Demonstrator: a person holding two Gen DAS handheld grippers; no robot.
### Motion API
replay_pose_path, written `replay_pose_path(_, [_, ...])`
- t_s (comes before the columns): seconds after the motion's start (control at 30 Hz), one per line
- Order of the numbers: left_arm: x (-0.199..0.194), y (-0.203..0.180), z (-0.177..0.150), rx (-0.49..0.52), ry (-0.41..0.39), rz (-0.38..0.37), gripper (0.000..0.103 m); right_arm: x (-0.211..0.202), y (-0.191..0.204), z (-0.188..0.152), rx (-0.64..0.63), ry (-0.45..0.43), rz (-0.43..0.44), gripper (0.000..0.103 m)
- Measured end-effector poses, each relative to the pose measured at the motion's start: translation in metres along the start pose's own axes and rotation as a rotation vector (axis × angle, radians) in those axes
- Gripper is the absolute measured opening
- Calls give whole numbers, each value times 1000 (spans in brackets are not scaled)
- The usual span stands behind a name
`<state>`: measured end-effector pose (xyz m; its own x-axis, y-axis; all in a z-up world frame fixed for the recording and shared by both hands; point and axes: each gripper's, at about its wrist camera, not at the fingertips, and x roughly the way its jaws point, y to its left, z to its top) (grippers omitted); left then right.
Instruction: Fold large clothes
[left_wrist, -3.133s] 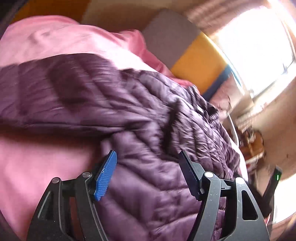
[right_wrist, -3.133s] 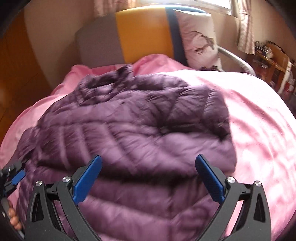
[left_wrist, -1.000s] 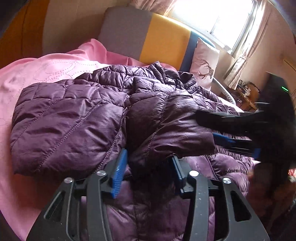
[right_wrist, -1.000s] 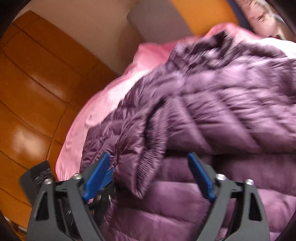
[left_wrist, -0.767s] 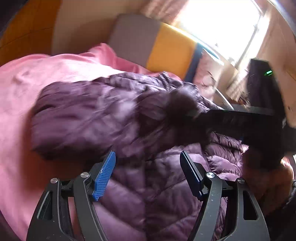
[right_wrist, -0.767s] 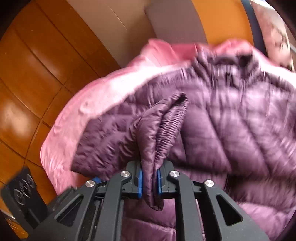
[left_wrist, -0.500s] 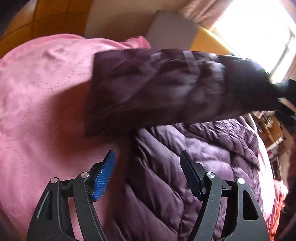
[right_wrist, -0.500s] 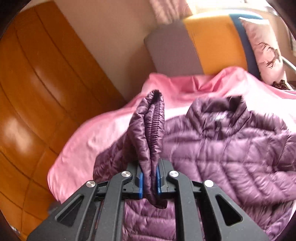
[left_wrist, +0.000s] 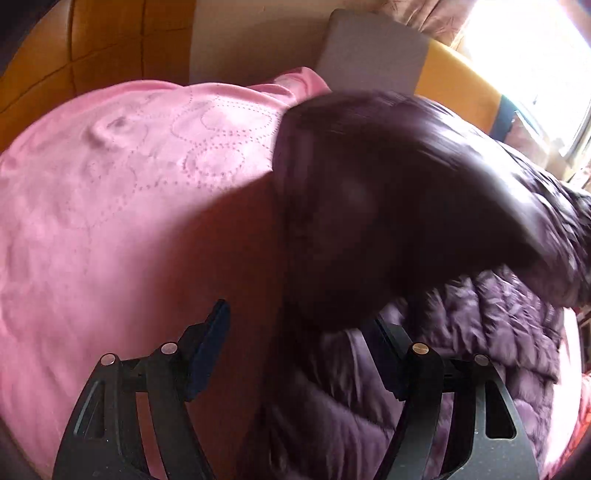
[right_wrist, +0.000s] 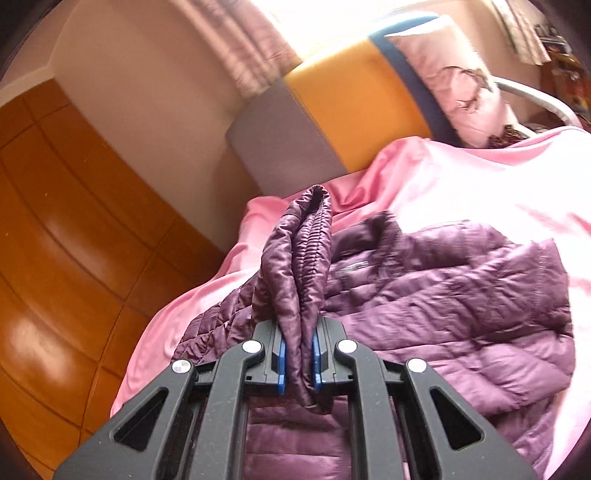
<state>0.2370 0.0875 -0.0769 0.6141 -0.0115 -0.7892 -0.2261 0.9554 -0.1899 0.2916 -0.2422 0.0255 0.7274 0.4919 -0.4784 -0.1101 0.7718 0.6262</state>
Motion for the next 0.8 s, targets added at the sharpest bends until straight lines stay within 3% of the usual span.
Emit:
replay_pose_path(0.17, [16, -2, 8, -7, 18, 18, 68, -12, -46, -6, 54, -6, -90, 9])
replay_pose_path(0.3, [24, -7, 4, 20, 47, -18, 38, -15, -86, -20, 116, 19, -157, 9])
replay_pose_path(0.4, [25, -15, 0, 72, 31, -9, 29, -8, -113, -31, 158, 45, -214, 9])
replay_pose_path(0.5, [27, -17, -4, 101, 28, 1, 29, 2, -137, -40, 191, 69, -278, 9])
replay_pose_path(0.63, [25, -21, -7, 134, 31, 3, 29, 6, -151, -47, 193, 93, -292, 9])
replay_pose_path(0.7, [21, -18, -7, 140, 42, -5, 29, 1, -150, -45, 182, 88, -289, 20])
replay_pose_path(0.73, [16, -16, -8, 147, 42, -6, 33, -6, -150, -44, 176, 82, -291, 24])
replay_pose_path(0.8, [3, -9, -12, 160, 26, 5, 65, -16, -143, -40, 146, 60, -321, 45])
